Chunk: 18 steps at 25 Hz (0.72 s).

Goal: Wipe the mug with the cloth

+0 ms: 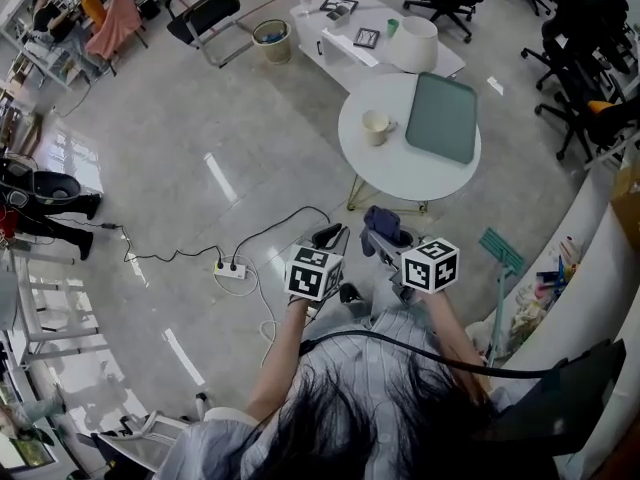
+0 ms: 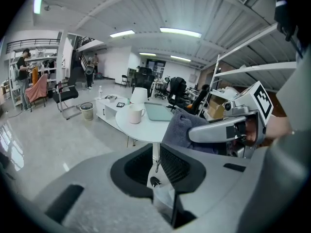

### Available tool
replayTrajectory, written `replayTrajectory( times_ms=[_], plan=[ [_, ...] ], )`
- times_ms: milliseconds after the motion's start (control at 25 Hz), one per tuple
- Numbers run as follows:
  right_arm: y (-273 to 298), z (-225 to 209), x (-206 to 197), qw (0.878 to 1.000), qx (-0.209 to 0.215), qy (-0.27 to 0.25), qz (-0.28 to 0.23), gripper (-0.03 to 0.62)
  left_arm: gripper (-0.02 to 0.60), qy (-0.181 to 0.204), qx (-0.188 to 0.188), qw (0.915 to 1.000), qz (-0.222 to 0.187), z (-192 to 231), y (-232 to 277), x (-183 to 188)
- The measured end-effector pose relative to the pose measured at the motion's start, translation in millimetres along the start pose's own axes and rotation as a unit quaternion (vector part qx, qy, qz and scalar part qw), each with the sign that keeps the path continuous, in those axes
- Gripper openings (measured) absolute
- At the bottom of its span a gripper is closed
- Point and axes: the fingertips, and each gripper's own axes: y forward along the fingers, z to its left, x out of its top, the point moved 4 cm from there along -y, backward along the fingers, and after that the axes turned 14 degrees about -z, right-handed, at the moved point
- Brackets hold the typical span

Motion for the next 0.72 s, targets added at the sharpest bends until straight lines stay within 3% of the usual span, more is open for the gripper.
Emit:
replayTrajectory(
  times_ms=[720],
  plan=[
    [9.7, 4.7, -5.2, 1.000, 0.004, -0.001, 0.015, 0.080, 0.058, -0.007, 0.003, 0.9998, 0.016, 9.5, -4.6, -10.6]
  ],
)
